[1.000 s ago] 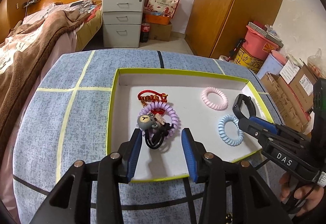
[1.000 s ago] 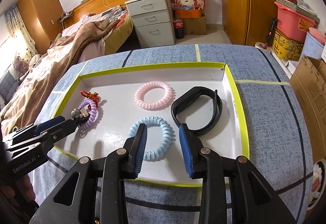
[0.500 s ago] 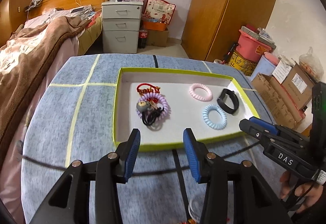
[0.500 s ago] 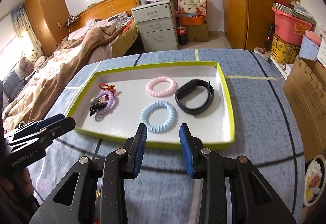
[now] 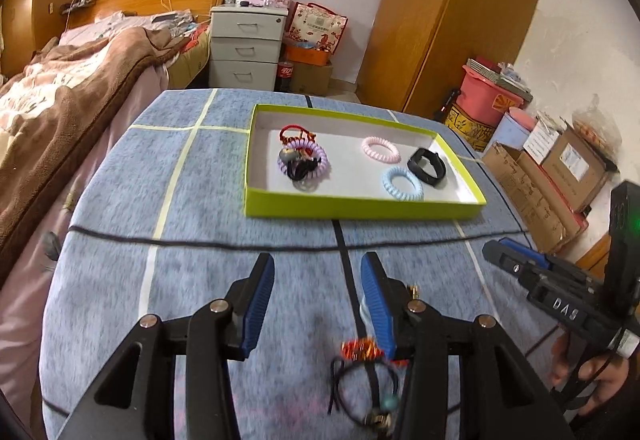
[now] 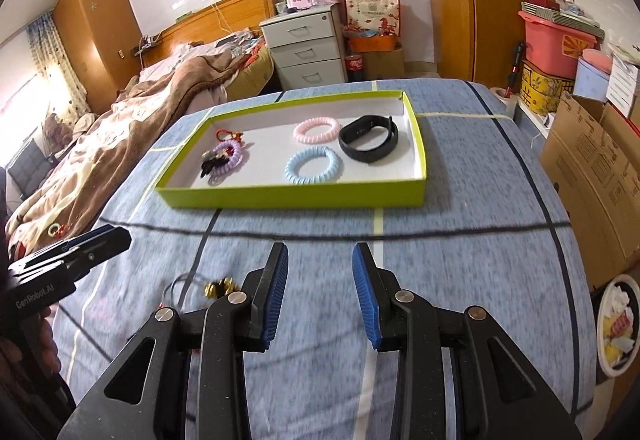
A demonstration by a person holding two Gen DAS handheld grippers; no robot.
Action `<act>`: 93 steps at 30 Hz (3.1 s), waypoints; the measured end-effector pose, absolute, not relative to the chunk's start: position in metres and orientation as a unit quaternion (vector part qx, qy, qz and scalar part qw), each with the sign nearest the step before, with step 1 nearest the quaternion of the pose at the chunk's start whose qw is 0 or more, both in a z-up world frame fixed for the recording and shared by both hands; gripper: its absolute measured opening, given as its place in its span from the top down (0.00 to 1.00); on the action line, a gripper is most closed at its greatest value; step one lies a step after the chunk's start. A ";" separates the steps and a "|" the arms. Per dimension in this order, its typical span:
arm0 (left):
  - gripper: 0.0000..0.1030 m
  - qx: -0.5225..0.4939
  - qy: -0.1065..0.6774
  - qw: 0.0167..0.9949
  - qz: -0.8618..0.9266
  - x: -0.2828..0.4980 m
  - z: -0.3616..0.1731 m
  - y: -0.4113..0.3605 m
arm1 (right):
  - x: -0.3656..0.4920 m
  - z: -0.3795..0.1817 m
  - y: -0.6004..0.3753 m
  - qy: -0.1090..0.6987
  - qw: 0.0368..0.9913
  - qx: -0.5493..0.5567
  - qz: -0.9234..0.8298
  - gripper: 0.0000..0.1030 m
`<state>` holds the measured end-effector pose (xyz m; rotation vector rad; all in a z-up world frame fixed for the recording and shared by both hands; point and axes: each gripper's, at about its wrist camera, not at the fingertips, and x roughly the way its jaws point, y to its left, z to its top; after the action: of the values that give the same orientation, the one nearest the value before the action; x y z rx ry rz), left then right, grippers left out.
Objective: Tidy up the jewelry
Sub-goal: 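Move both tools back to the loose jewelry and grasp the black cord tie with the left, then lift the black cord tie with the left tool while the right tool grasps the gold bead charm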
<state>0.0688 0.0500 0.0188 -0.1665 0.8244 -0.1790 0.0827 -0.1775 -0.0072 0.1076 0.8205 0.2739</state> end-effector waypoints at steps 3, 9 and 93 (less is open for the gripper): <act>0.53 -0.090 0.402 0.907 -0.094 0.056 0.016 0.050 | 0.070 -0.008 -0.177 0.394 0.908 0.050 0.135 0.66; 0.49 -0.074 0.406 0.905 -0.107 0.029 0.008 0.041 | 0.046 -0.012 -0.178 0.389 0.909 0.058 0.142 0.66; 0.84 -0.077 0.429 0.898 -0.063 0.024 -0.029 0.075 | 0.049 -0.029 -0.114 0.416 0.864 0.050 0.279 0.66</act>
<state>0.0239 0.0755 -0.0286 -0.1591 0.8878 -0.1296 0.0486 -0.1144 -0.0294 0.1047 0.8727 0.5841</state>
